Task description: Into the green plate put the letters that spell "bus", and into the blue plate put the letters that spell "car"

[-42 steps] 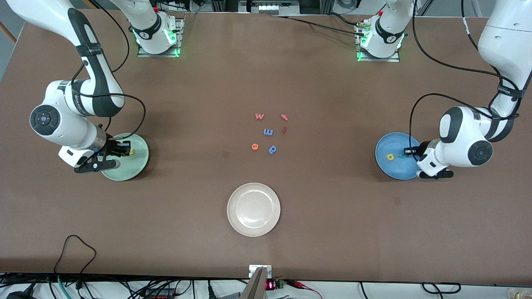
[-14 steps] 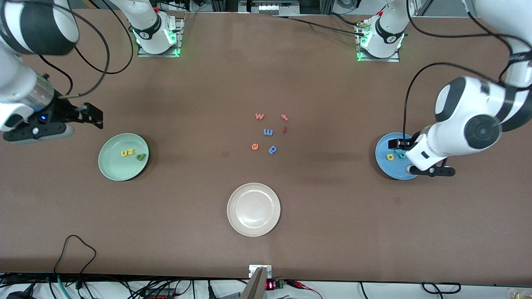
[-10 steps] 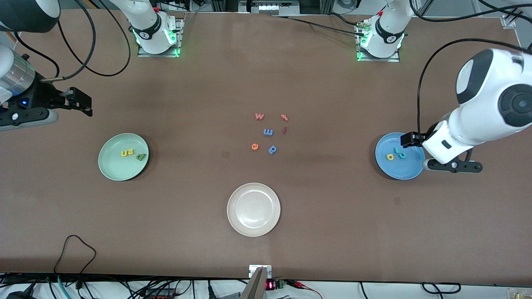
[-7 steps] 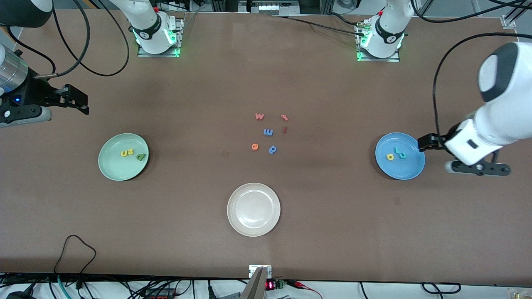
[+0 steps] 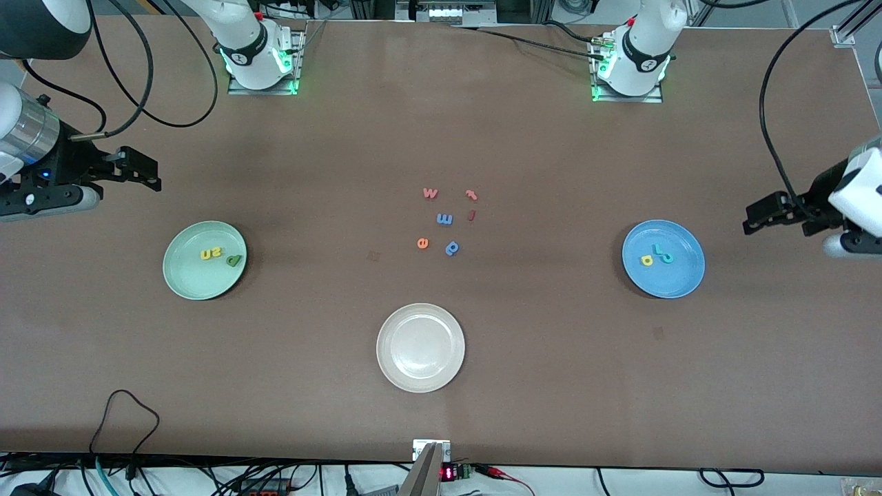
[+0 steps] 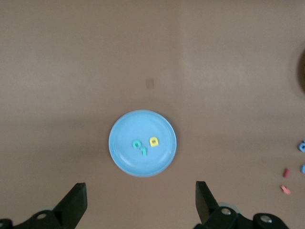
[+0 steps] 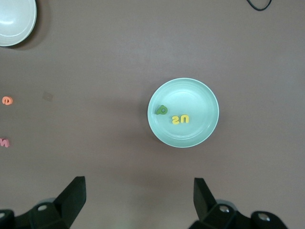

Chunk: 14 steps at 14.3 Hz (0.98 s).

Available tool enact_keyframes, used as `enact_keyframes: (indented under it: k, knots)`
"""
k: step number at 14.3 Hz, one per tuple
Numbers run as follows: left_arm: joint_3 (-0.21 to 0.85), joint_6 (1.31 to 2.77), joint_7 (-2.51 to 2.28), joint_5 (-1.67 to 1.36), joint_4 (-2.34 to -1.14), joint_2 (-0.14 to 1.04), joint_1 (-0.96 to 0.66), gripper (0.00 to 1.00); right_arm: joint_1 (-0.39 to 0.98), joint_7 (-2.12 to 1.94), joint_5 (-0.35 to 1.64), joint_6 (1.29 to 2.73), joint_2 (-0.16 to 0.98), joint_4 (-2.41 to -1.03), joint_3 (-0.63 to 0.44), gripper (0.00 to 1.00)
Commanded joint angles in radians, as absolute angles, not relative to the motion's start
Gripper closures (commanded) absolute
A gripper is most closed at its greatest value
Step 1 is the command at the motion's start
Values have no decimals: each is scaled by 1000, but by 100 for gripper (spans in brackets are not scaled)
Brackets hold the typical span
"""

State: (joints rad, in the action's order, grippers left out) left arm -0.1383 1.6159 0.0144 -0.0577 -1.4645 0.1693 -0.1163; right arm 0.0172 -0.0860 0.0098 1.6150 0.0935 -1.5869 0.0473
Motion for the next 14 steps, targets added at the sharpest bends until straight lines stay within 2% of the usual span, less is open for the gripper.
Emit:
enact_keyframes:
  k: [1,3,4,6,10,14]
  knots:
    - [-111,1578,-9,-67,-1500,133,-98,0,6,-75,29,1592,95,-1577,46,0]
    - [15,1585,2,-45,-1500,132,29,0,6,-72,26,1592,95,-1577,46,0]
    - [40,1583,0,-13,-1500,126,41,0,5,-69,26,1594,95,-1577,45,0]
    - [43,1569,2,-6,-1505,115,41,0,2,-68,23,1601,95,-1578,44,0]
    - [51,1584,-2,-6,-1607,57,37,0,-2,-64,20,1606,94,-1582,44,0]
    - [52,1586,-6,-6,-1608,52,41,0,-2,-63,20,1606,97,-1583,44,0]
